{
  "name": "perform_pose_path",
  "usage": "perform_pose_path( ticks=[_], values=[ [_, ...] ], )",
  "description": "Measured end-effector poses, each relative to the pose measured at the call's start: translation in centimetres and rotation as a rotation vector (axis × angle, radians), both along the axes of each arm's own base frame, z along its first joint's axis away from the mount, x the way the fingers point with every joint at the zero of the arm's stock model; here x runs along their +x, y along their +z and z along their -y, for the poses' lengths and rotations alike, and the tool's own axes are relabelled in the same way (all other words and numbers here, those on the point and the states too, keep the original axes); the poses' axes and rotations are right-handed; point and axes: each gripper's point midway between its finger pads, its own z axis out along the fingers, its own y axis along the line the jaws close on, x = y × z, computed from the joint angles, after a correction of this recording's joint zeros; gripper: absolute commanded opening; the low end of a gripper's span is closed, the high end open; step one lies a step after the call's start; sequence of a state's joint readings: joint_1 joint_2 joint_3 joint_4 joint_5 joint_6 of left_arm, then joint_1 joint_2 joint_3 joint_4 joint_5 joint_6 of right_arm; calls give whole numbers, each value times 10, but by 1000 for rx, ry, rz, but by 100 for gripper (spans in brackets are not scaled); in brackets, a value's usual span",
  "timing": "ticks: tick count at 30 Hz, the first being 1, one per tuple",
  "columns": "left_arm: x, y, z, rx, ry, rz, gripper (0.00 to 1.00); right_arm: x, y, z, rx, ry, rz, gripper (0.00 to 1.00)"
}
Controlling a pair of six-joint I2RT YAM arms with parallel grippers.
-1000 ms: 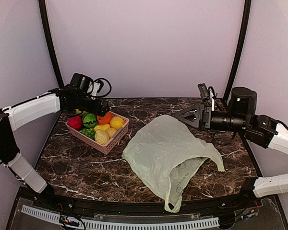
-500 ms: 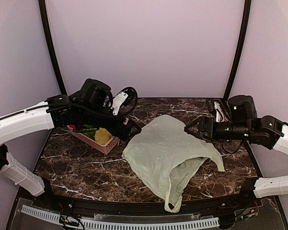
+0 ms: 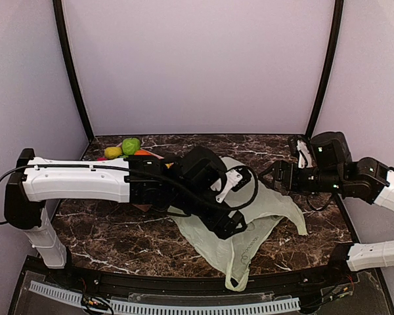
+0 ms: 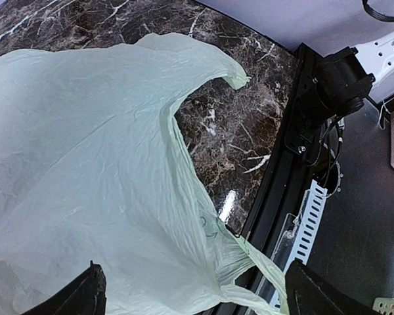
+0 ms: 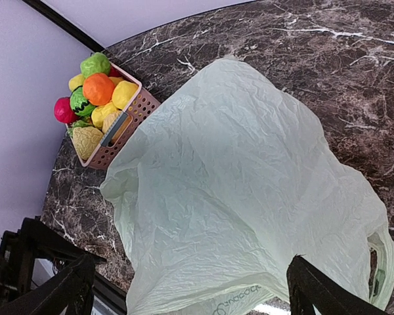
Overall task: Untie the knot of the plastic bag and take out the fruit
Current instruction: Hold the bag opening of the takeout bag.
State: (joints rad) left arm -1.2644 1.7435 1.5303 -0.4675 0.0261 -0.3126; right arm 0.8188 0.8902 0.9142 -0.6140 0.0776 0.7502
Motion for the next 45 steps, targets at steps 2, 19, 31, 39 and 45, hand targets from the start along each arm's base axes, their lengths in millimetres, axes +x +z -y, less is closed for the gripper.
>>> perform_pose_path(
  ticks=[2,19,31,39,45],
  values=[
    [-4,-9,8,19,-9,3,94,1,0,1,-4,-5,1,99],
    [12,-52,6,275,28,234,49,2,-2,5,-13,-31,-3,99],
    [16,-49,1,311,32,282,1,2,-3,5,-10,-35,-7,99],
    [27,-43,-1,305,63,287,1,0,4,6,1,-23,14,99],
    [59,-17,-12,212,140,257,1,-11,32,-2,87,78,107,94]
  ],
)
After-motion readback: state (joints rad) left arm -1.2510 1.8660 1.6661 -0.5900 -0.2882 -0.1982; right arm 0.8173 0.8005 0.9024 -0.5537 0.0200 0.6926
